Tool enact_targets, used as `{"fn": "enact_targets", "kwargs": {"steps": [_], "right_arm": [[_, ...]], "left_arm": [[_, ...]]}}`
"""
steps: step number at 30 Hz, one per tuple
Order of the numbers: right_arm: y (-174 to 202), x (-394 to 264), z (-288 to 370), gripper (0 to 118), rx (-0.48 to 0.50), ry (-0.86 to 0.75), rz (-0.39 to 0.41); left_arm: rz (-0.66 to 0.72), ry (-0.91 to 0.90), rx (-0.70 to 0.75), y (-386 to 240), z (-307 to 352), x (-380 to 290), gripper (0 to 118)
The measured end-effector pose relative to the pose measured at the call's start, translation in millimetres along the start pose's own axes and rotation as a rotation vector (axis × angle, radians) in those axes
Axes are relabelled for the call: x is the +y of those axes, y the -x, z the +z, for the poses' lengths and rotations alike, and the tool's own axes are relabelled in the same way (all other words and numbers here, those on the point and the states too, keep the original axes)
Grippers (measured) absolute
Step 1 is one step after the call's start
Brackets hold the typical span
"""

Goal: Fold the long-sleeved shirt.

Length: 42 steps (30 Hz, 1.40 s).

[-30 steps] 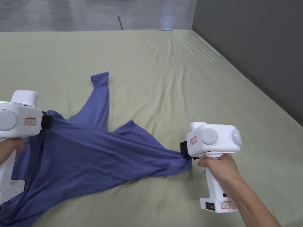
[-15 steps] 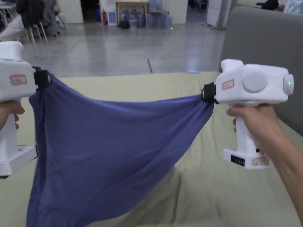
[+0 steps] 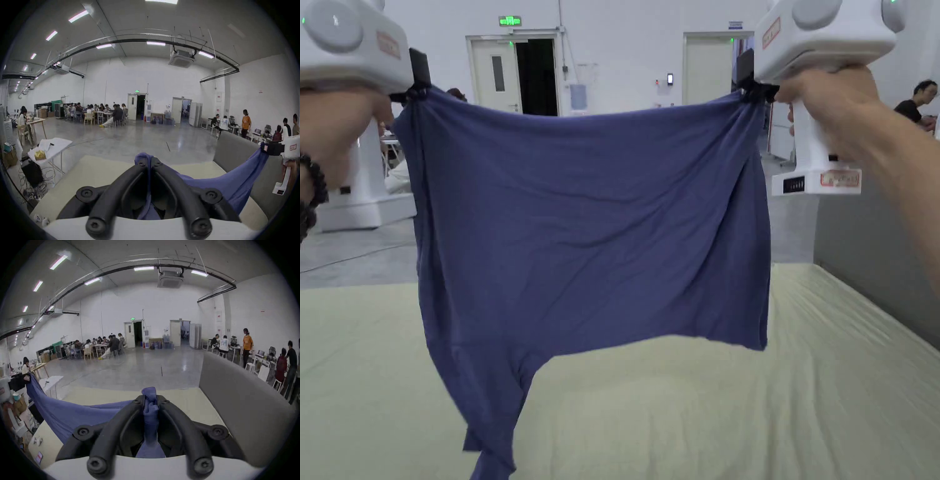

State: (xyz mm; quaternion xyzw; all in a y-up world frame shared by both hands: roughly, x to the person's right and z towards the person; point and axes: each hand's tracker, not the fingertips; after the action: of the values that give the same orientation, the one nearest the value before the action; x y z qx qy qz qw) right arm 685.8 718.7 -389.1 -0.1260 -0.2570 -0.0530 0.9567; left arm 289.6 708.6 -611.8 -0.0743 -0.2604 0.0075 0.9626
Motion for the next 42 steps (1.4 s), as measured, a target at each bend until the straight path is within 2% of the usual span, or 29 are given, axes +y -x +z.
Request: {"fn": "enact_targets", "kwargs": {"steps": [3, 4, 5, 10, 14, 22, 27, 31, 33, 35, 42], "right_arm": [[-6.5, 26.9, -11.0, 15, 0.008, -0.035, -0.094], [-7.8, 33.6, -14.8, 15, 0.001, -0.045, -0.101], [-7.9, 38.5, -18.3, 15, -0.007, -0.045, -0.094], [-6.8, 48.2, -29.2, 15, -0.066, -0.079, -0.039], [-11.3, 36.6, -39.3, 15, -0.056, -0.067, -0.059], [-15.4, -67.1, -95.1, 15, -0.033, 0.082, -0.095], [-16.3, -118.4, -97.3, 15, -0.005, 0.125, -0.090], [-20.7, -131.8, -86.2, 15, 0.016, 0.155, -0.087], [-24.3, -141.0, -71.4, 15, 0.046, 0.158, -0.128], [-26.9, -156.5, -52.7, 15, 0.064, 0.166, -0.126], [-35.7, -253.4, 31.9, 15, 0.118, 0.228, -0.120]], "left_arm": [[-0.004, -0.055, 0.011, -6.8, -12.9, 29.9, 0], [-0.031, -0.059, 0.016, -13.3, -17.7, 40.5, 0], [-0.066, -0.089, 0.028, -16.9, -18.5, 47.4, 0], [-0.062, -0.116, 0.022, -31.6, -17.3, 63.8, 0], [-0.074, -0.116, 0.025, -31.9, -33.0, 53.9, 0], [-0.089, 0.038, 0.025, -18.4, -73.9, -54.6, 0], [-0.067, 0.098, 0.016, -6.2, -70.4, -103.1, 0], [-0.069, 0.105, 0.019, 2.6, -43.6, -120.3, 0], [-0.075, 0.107, 0.016, 6.8, -19.3, -130.5, 0], [-0.070, 0.100, 0.009, 12.6, 5.0, -141.8, 0], [-0.088, 0.146, 0.003, 20.0, 116.3, -233.2, 0]]}}
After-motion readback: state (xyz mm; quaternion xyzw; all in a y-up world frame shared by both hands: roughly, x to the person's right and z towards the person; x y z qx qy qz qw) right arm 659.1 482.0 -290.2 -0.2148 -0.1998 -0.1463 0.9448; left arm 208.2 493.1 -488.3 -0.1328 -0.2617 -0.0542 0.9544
